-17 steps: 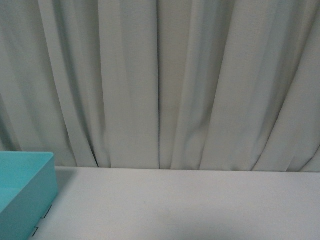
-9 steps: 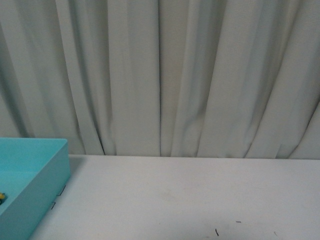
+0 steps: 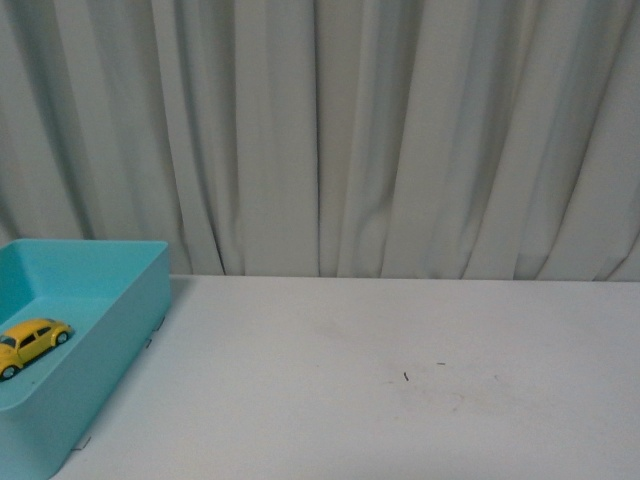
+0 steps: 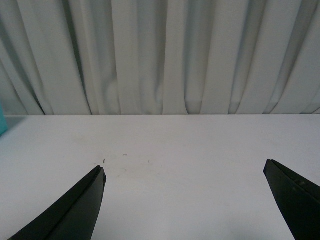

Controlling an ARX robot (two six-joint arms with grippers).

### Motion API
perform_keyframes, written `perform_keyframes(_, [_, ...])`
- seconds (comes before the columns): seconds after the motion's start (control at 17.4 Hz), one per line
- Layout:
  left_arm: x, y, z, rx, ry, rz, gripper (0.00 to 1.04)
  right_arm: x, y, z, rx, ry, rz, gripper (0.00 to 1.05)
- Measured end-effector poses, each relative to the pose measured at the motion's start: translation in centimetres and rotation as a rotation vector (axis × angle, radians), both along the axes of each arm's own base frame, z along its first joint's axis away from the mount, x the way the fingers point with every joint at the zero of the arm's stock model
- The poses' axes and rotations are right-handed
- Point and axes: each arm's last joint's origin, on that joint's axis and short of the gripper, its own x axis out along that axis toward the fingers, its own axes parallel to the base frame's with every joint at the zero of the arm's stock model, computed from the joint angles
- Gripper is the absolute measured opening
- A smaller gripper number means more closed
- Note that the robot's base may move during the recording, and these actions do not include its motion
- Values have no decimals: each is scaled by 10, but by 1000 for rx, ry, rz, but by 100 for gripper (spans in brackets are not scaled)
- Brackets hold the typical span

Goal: Wind up and store yellow beetle toy

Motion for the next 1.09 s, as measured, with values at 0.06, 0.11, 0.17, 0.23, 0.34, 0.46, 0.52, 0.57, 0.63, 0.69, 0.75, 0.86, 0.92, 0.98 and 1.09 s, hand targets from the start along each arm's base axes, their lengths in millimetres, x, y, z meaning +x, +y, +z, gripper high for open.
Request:
perform_keyframes(0.06, [0,0,0,0,-2,0,98,0,0,0,0,0,0,98])
perform_keyframes(0.11, [0,0,0,0,0,0,98,0,0,0,0,0,0,98])
perform_keyframes(0.17, [0,0,0,0,0,0,98,0,0,0,0,0,0,98])
perform_keyframes(0.23, [0,0,0,0,0,0,98,0,0,0,0,0,0,98])
perform_keyframes(0.34, [0,0,0,0,0,0,98,0,0,0,0,0,0,98])
perform_keyframes(0.46, [0,0,0,0,-1,0,98,0,0,0,0,-2,1,98])
perform_keyframes(0.52, [0,0,0,0,1,0,98,0,0,0,0,0,0,98])
perform_keyframes(0.57, [0,0,0,0,1,0,98,0,0,0,0,1,0,98])
perform_keyframes(0.63, [0,0,0,0,1,0,98,0,0,0,0,1,0,98])
perform_keyframes(0.69, [0,0,0,0,1,0,98,0,0,0,0,0,0,98])
perform_keyframes(0.75, [0,0,0,0,1,0,98,0,0,0,0,0,0,98])
perform_keyframes(0.86, [0,0,0,0,1,0,98,0,0,0,0,0,1,98])
perform_keyframes(0.92, [0,0,0,0,1,0,98,0,0,0,0,0,0,98])
perform_keyframes(0.98, [0,0,0,0,1,0,98,0,0,0,0,0,0,98])
perform_keyframes(1.09, [0,0,0,0,1,0,98,0,0,0,0,0,0,98])
